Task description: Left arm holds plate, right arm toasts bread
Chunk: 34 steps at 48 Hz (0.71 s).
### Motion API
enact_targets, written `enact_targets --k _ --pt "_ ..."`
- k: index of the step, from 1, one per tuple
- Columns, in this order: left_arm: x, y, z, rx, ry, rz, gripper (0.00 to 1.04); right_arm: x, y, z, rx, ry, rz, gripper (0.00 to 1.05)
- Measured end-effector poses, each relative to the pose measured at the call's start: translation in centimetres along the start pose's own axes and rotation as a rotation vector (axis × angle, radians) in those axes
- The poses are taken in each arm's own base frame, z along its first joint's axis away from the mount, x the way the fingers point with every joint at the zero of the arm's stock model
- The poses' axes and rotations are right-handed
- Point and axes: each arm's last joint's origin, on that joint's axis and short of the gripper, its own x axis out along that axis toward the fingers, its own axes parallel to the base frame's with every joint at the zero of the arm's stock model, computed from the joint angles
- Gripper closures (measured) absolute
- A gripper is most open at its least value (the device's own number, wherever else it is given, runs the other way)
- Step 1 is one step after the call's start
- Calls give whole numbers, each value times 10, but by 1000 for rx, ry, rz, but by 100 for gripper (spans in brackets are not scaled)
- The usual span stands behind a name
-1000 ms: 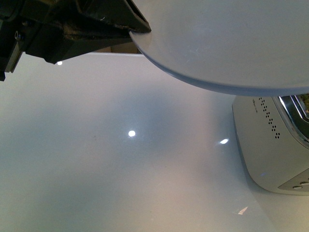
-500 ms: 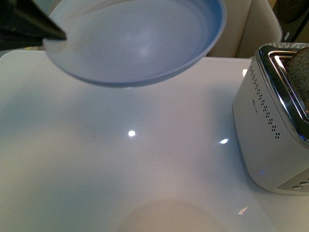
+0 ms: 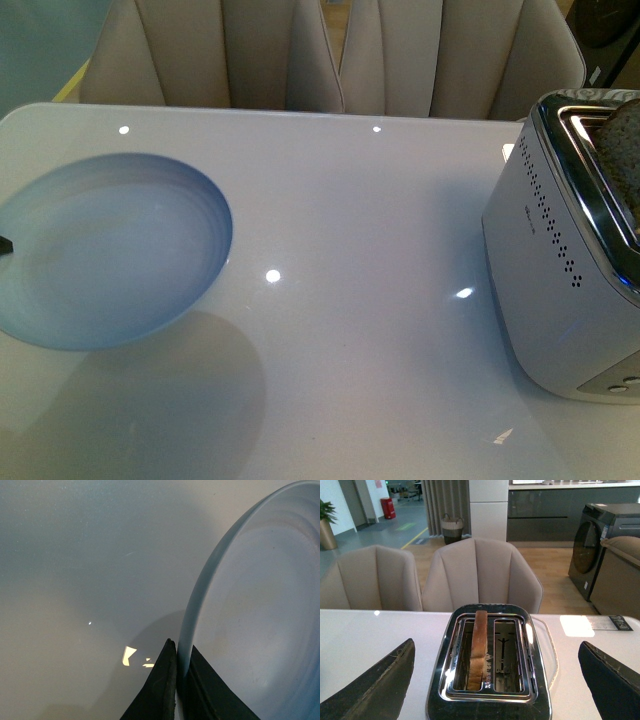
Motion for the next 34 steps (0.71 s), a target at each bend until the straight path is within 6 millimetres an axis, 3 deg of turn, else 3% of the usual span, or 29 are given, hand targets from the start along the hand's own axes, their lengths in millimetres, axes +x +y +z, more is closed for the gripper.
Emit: enact_targets --k 16,34 --pt "38 40 -19 46 92 11 102 0 0 0 0 0 0 9" --pt "54 65 -8 47 81 15 102 0 0 0 0 0 0 9"
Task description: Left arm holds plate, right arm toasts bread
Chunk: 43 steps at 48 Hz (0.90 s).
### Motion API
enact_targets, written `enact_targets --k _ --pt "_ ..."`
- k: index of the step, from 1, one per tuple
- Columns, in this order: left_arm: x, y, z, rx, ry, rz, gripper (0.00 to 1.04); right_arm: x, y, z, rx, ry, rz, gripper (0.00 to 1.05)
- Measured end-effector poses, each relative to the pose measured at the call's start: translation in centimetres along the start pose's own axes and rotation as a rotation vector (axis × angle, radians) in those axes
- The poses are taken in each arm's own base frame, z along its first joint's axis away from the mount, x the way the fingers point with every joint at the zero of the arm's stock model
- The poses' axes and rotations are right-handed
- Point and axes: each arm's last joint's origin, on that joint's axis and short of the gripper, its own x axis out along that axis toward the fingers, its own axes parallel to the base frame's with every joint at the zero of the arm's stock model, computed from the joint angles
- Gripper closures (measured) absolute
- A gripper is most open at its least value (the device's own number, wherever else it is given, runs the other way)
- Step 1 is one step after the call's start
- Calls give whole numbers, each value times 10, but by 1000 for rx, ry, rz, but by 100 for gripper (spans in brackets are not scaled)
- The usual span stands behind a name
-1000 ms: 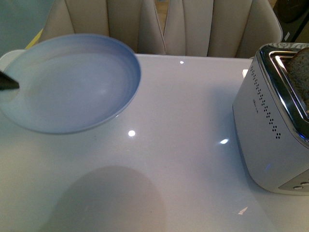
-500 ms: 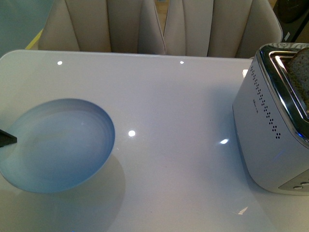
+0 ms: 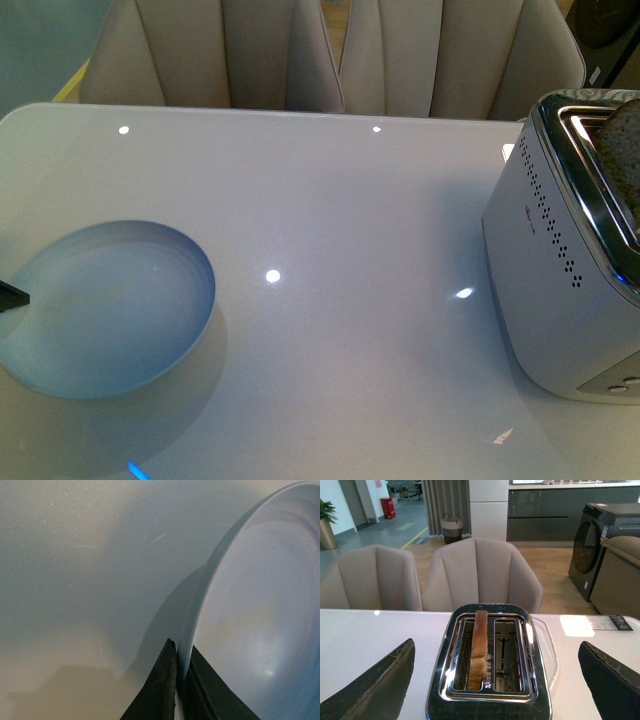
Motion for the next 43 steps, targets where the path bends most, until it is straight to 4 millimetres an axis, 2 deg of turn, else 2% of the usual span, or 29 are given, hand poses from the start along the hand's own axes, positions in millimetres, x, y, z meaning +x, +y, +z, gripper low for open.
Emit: enact_targets --k 16,43 --pt "20 11 3 0 -4 1 102 0 0 0 0 0 0 9" --pt "30 15 3 -7 5 0 102 0 0 0 0 0 0 9"
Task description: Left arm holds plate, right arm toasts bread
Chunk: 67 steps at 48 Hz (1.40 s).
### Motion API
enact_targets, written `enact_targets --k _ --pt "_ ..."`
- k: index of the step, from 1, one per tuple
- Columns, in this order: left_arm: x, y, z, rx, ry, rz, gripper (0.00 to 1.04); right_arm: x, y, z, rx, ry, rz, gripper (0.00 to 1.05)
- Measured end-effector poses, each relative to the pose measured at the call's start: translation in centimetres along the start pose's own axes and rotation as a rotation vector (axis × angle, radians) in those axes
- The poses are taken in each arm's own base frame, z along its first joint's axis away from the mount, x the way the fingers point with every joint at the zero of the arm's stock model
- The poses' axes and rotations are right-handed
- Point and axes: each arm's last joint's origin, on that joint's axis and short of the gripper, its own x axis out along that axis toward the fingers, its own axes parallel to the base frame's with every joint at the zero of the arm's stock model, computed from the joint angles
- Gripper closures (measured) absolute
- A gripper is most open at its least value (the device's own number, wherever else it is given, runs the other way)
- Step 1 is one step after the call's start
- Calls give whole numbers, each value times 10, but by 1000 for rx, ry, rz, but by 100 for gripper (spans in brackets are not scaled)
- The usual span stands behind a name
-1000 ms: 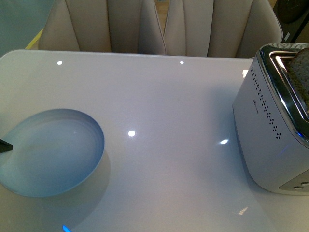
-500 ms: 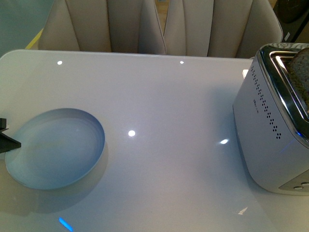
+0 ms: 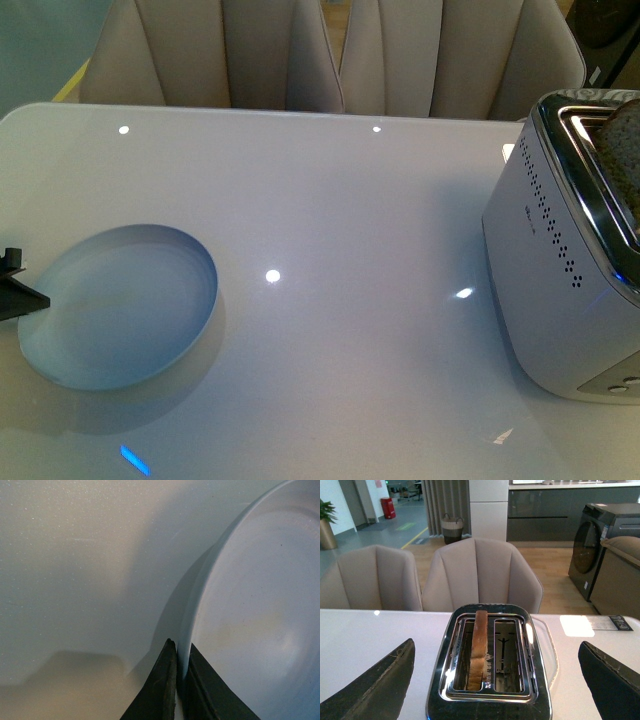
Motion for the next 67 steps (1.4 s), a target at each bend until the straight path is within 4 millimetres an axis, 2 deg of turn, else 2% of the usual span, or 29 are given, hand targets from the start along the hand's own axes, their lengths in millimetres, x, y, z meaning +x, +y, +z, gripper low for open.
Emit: enact_targets --k 2,4,23,26,34,39,43,48,55,64,67 --pt "0 0 0 0 0 0 102 0 0 0 0 0 0 9" --pt "0 0 0 0 1 2 96 0 0 0 0 0 0 9" --pt "0 0 0 2 -1 -5 14 0 0 0 0 0 0 9" --pt "0 0 2 10 -4 -7 6 0 0 0 0 0 0 9" --pt "0 0 2 13 -7 -6 7 0 0 0 0 0 0 9" --pt "-4 -4 -3 8 -199 38 7 0 0 0 0 0 0 9" --pt "-21 -16 -2 5 -332 42 7 0 0 0 0 0 0 9" --pt "-43 -32 9 10 -403 49 7 0 0 0 0 0 0 9" --pt "-63 -52 9 22 -438 53 7 0 0 0 0 0 0 9" --pt "-108 -98 11 117 -577 66 7 0 0 0 0 0 0 9" --pt "-130 -122 12 158 -682 52 7 0 0 0 0 0 0 9"
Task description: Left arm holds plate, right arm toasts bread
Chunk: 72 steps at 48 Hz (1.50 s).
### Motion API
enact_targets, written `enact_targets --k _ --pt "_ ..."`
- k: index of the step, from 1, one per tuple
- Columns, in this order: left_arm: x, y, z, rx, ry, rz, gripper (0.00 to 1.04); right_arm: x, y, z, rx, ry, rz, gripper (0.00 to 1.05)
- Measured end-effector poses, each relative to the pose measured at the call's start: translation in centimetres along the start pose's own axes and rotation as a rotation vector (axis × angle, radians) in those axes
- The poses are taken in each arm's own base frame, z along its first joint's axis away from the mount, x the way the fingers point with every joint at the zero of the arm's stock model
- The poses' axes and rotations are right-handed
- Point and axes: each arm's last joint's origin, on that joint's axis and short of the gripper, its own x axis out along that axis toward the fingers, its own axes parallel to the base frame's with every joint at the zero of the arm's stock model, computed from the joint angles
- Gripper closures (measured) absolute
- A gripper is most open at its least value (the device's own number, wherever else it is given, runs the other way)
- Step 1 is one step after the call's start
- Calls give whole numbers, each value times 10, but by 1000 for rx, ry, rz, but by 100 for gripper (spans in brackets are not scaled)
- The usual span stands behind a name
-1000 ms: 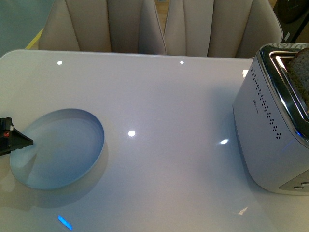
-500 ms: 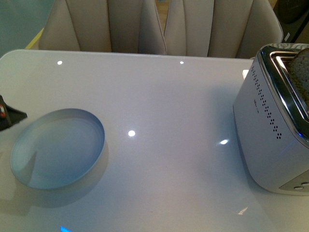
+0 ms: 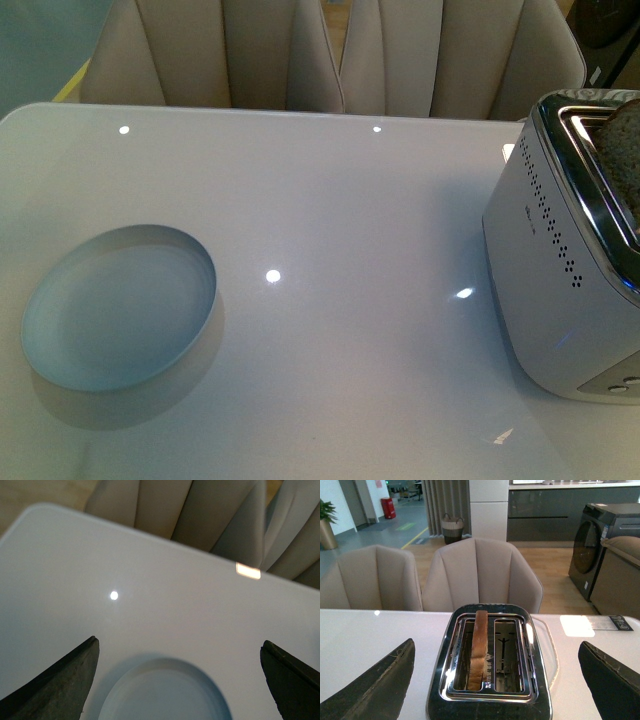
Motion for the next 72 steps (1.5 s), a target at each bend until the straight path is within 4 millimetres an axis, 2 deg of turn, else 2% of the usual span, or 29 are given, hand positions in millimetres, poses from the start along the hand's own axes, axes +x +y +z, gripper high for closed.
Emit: enact_targets --k 6,12,20,24,29,39,42,48,60,72 --pt "-32 -38 19 -30 -168 -16 7 0 0 0 0 0 0 9" --pt "-60 -69 12 -105 -216 -69 7 0 0 0 0 0 0 9" --pt "-76 -87 3 -132 -223 -123 8 0 0 0 0 0 0 9" --pt "-86 -88 -8 50 -422 21 27 0 0 0 0 0 0 9" --pt "-99 -81 -20 189 -445 65 48 0 0 0 0 0 0 9" --pt "-120 -68 -39 252 -442 82 94 0 0 0 0 0 0 9" --pt "-124 -66 -42 253 -442 77 102 0 0 0 0 0 0 9" --pt "-132 -55 -46 256 -441 89 102 0 0 0 0 0 0 9" --pt "-141 -52 -65 259 -438 87 102 0 0 0 0 0 0 9" --pt "-155 -54 -65 261 -457 84 102 0 0 0 0 0 0 9"
